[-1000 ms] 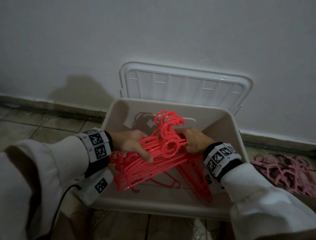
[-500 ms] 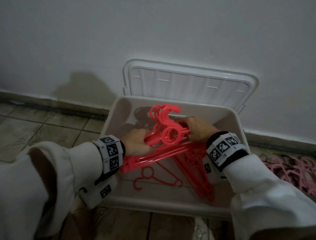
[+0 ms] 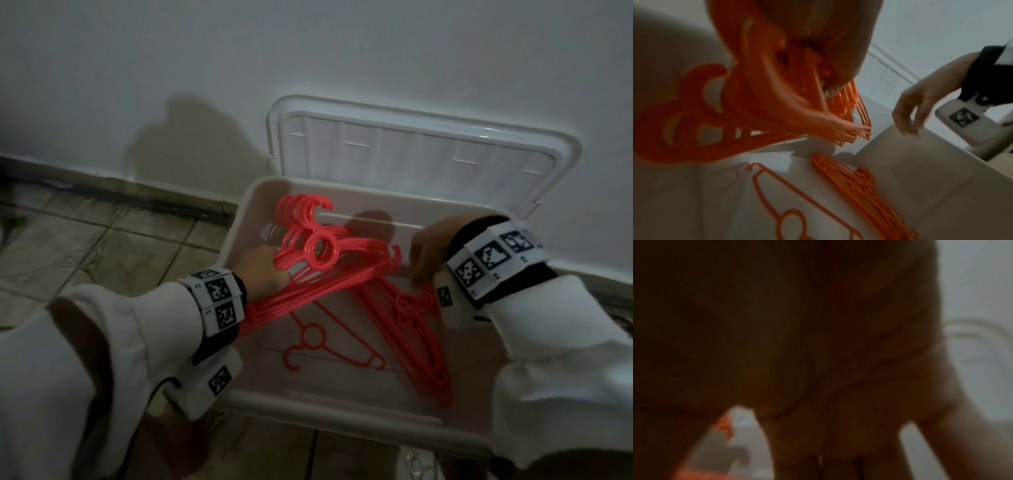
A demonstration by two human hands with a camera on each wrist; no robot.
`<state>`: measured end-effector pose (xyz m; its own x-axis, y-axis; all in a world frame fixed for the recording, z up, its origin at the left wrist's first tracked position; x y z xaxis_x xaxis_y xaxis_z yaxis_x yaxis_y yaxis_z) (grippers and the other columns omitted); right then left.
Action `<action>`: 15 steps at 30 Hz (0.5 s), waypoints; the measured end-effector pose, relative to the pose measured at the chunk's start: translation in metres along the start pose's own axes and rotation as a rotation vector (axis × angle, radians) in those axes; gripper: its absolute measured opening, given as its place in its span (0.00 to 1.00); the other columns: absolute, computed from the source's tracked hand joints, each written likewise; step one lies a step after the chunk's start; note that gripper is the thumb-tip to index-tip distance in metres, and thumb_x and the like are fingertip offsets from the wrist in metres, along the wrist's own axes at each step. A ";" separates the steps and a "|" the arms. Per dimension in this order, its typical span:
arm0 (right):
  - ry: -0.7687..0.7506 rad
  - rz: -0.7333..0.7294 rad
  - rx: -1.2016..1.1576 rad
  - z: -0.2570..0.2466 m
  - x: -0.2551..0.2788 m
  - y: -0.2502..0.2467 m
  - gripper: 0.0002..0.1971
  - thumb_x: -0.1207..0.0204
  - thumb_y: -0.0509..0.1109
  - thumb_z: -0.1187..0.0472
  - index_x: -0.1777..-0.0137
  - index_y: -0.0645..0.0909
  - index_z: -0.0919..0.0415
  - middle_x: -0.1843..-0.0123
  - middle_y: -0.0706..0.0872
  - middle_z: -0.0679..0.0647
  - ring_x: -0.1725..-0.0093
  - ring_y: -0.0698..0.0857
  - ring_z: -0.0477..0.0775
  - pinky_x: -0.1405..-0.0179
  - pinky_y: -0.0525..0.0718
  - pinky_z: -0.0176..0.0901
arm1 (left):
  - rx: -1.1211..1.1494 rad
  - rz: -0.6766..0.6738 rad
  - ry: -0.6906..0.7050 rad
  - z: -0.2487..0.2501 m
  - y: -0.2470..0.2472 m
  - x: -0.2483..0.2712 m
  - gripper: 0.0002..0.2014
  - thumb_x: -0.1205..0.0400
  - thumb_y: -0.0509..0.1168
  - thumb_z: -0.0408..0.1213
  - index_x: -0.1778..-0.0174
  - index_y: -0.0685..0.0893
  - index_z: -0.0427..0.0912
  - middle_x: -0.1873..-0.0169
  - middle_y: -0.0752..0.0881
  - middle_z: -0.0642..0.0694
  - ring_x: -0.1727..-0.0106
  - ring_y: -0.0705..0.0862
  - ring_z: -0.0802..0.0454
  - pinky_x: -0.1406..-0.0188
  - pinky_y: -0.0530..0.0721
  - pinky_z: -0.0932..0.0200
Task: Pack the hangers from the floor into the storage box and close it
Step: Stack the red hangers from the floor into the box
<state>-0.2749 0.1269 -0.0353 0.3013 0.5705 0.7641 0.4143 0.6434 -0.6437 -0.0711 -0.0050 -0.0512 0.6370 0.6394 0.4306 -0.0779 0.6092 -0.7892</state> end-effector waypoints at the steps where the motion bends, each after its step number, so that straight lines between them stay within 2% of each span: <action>1: -0.066 -0.123 -0.034 -0.010 -0.013 0.015 0.06 0.34 0.79 0.60 0.58 0.89 0.58 0.80 0.83 0.41 0.74 0.79 0.37 0.69 0.77 0.33 | -0.002 -0.009 -0.019 -0.003 0.000 -0.001 0.15 0.22 0.65 0.36 0.74 0.71 0.47 0.73 0.75 0.51 0.61 0.78 0.48 0.61 0.71 0.61; 2: -0.119 -0.242 -0.059 -0.024 -0.026 0.032 0.10 0.35 0.78 0.63 0.54 0.87 0.62 0.78 0.85 0.40 0.74 0.80 0.35 0.68 0.78 0.29 | -0.009 -0.018 -0.028 -0.004 0.001 -0.001 0.15 0.22 0.65 0.36 0.74 0.71 0.48 0.72 0.75 0.51 0.60 0.78 0.48 0.60 0.72 0.62; 3: -0.120 -0.324 -0.059 -0.040 -0.037 0.047 0.13 0.34 0.77 0.65 0.49 0.84 0.66 0.71 0.89 0.44 0.71 0.82 0.36 0.67 0.79 0.29 | -0.013 -0.026 -0.030 -0.006 0.001 -0.003 0.14 0.21 0.64 0.38 0.73 0.71 0.48 0.71 0.75 0.51 0.59 0.78 0.48 0.59 0.72 0.62; 4: -0.119 -0.357 -0.052 -0.056 -0.047 0.061 0.16 0.29 0.74 0.65 0.42 0.82 0.68 0.61 0.91 0.50 0.67 0.83 0.40 0.66 0.80 0.31 | -0.016 -0.035 -0.018 -0.006 0.001 -0.004 0.14 0.20 0.64 0.39 0.72 0.72 0.46 0.70 0.76 0.51 0.58 0.78 0.48 0.59 0.71 0.63; 5: -0.133 -0.362 -0.028 -0.070 -0.056 0.073 0.16 0.24 0.71 0.64 0.38 0.79 0.69 0.56 0.90 0.55 0.66 0.83 0.41 0.65 0.80 0.33 | -0.013 -0.041 -0.006 -0.006 0.001 -0.007 0.13 0.19 0.64 0.42 0.69 0.74 0.45 0.68 0.77 0.50 0.56 0.79 0.47 0.58 0.71 0.64; 6: -0.158 -0.352 0.007 -0.083 -0.068 0.086 0.17 0.22 0.68 0.60 0.36 0.78 0.68 0.52 0.90 0.56 0.69 0.82 0.40 0.64 0.80 0.35 | -0.001 -0.040 0.005 -0.006 0.001 -0.007 0.11 0.19 0.65 0.44 0.66 0.75 0.45 0.64 0.79 0.49 0.54 0.80 0.48 0.58 0.71 0.65; 7: -0.167 -0.318 0.061 -0.088 -0.078 0.097 0.19 0.22 0.68 0.55 0.34 0.77 0.64 0.46 0.88 0.56 0.67 0.82 0.39 0.57 0.82 0.37 | 0.011 -0.044 0.007 -0.006 0.002 -0.008 0.09 0.19 0.65 0.44 0.62 0.76 0.46 0.61 0.79 0.48 0.53 0.80 0.50 0.58 0.70 0.66; 9: -0.170 -0.142 0.239 -0.089 -0.105 0.113 0.22 0.27 0.69 0.42 0.37 0.77 0.49 0.34 0.81 0.49 0.48 0.82 0.47 0.40 0.81 0.49 | 0.018 -0.041 0.012 -0.005 0.002 -0.010 0.04 0.20 0.66 0.42 0.58 0.78 0.47 0.56 0.81 0.45 0.48 0.83 0.48 0.57 0.71 0.66; 10: -0.178 -0.097 0.332 -0.089 -0.112 0.119 0.24 0.30 0.68 0.38 0.36 0.75 0.47 0.30 0.78 0.49 0.39 0.80 0.53 0.35 0.78 0.55 | 0.014 -0.043 0.009 -0.005 0.003 -0.011 0.03 0.21 0.66 0.40 0.57 0.79 0.47 0.55 0.82 0.44 0.46 0.83 0.46 0.56 0.72 0.65; 12: -0.201 -0.064 0.409 -0.088 -0.125 0.130 0.34 0.28 0.66 0.38 0.26 0.67 0.54 0.23 0.69 0.54 0.26 0.69 0.62 0.26 0.67 0.62 | 0.013 -0.058 0.001 -0.006 0.003 -0.011 0.03 0.22 0.66 0.38 0.58 0.78 0.46 0.54 0.82 0.43 0.44 0.83 0.43 0.55 0.73 0.63; 13: -0.200 -0.061 0.432 -0.092 -0.119 0.130 0.37 0.28 0.66 0.40 0.23 0.63 0.58 0.22 0.65 0.57 0.22 0.64 0.63 0.23 0.62 0.62 | 0.013 -0.066 0.003 -0.006 0.004 -0.012 0.03 0.23 0.66 0.38 0.58 0.78 0.46 0.53 0.83 0.41 0.43 0.83 0.43 0.54 0.73 0.63; 15: -0.220 -0.049 0.463 -0.095 -0.113 0.136 0.39 0.27 0.67 0.42 0.20 0.59 0.58 0.20 0.61 0.57 0.20 0.61 0.61 0.21 0.59 0.59 | 0.014 -0.083 0.010 -0.008 0.006 -0.015 0.06 0.24 0.66 0.38 0.54 0.82 0.41 0.49 0.84 0.37 0.43 0.83 0.41 0.54 0.74 0.61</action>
<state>-0.1708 0.1014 -0.2052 0.0822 0.5961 0.7987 -0.0155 0.8021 -0.5971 -0.0748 -0.0146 -0.0654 0.6491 0.5817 0.4902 -0.0353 0.6667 -0.7445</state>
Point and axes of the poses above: each hand's wrist, its own x-axis away from the middle knuckle, its own y-axis out of the palm, z = x × y, the point moved 4 cm from there along -x, towards the middle knuckle
